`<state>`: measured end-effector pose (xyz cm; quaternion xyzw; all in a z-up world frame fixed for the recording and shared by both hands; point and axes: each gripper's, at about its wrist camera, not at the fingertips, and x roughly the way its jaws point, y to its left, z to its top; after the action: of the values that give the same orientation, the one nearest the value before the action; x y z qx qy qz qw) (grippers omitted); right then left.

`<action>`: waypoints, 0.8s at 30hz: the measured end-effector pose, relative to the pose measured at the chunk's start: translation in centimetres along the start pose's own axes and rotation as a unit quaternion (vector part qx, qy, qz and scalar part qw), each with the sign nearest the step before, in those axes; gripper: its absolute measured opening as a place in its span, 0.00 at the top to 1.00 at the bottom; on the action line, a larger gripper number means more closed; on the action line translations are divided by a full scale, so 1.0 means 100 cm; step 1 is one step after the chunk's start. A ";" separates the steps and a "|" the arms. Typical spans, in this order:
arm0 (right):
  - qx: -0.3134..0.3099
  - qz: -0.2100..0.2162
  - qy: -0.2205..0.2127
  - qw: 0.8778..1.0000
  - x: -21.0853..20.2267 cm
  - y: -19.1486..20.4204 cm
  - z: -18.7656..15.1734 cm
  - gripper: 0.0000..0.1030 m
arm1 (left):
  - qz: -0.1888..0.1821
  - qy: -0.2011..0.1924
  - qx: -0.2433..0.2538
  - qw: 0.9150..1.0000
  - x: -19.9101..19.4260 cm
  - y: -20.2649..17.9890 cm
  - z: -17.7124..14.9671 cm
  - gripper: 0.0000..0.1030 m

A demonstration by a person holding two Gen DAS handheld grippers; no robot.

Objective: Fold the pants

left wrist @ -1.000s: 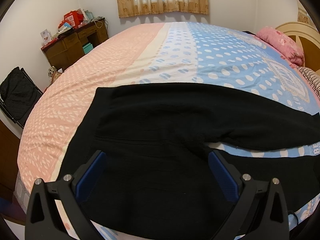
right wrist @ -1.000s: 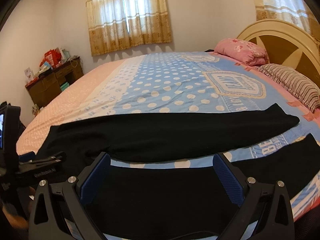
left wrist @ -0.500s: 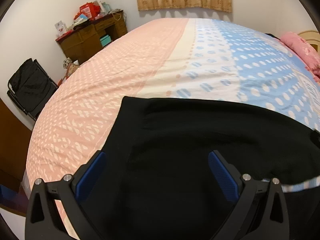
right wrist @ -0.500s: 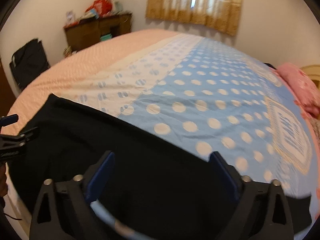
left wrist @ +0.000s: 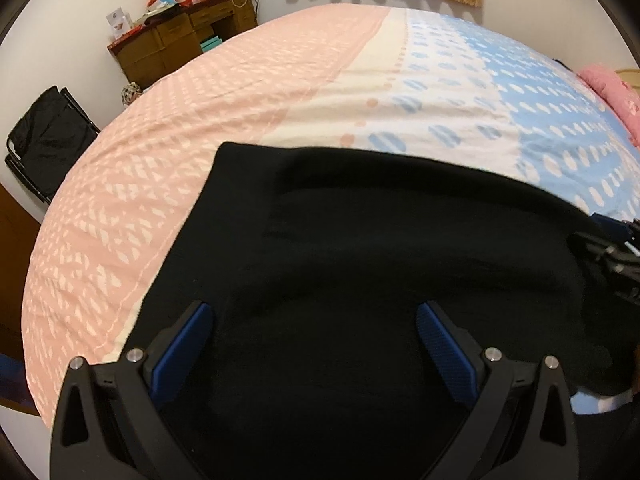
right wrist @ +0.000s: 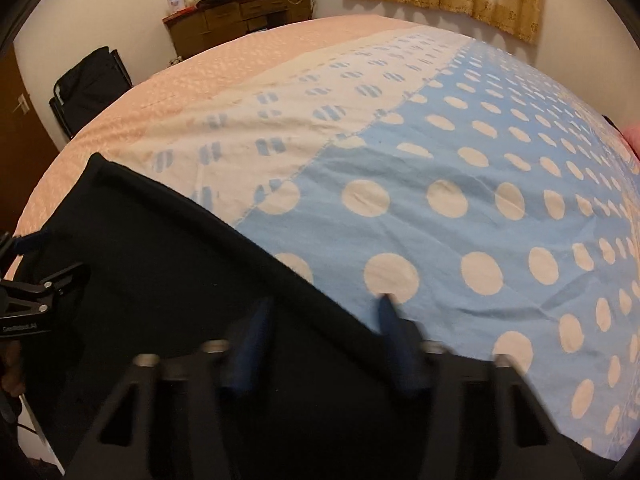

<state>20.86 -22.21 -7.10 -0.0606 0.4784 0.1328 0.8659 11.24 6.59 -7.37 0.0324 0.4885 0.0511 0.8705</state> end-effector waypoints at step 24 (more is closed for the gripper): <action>-0.110 -0.107 -0.128 0.980 -0.102 0.150 -0.138 0.97 | -0.104 0.002 -0.043 0.994 -0.057 0.036 0.020 0.00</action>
<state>0.19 -12.82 -5.56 -0.1887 0.3366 0.0981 0.9173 9.80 9.44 -1.08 -0.0563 0.4886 -0.0182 0.8705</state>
